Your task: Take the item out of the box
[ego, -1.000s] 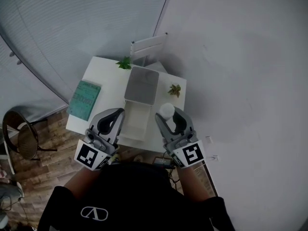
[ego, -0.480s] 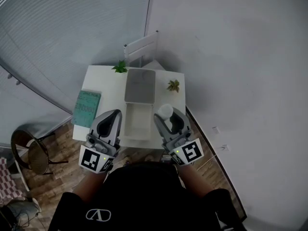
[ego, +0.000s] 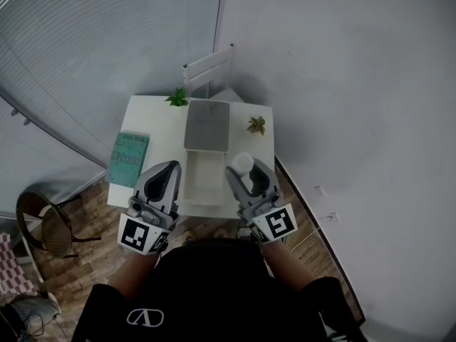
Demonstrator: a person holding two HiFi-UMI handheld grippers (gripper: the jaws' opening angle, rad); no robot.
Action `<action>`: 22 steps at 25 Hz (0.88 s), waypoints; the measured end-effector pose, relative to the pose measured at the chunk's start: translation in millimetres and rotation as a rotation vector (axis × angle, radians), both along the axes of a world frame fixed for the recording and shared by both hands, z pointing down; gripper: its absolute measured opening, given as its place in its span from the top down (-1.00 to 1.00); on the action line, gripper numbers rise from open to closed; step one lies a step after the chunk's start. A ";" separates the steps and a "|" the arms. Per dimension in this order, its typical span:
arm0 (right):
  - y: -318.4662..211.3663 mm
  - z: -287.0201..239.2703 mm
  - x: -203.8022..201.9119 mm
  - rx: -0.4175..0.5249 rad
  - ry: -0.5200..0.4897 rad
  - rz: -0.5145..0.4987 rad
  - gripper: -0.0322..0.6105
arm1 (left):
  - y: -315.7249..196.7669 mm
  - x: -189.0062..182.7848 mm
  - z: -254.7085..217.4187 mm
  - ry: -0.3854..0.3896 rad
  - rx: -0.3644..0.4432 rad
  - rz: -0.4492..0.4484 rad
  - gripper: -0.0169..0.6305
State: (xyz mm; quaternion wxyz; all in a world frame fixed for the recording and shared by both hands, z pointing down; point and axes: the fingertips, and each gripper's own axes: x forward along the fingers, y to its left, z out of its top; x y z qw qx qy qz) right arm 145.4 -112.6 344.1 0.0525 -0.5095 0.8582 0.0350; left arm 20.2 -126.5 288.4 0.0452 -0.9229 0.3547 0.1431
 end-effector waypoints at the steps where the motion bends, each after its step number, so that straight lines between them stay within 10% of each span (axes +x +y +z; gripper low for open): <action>1: 0.7 0.7 -0.3 -0.001 0.000 -0.001 0.34 | 1.1 0.3 -0.4 0.000 0.002 0.000 0.93; 22: -5.4 1.8 0.8 0.009 -0.001 -0.006 0.34 | -1.8 0.9 2.7 0.002 -0.006 -0.020 0.93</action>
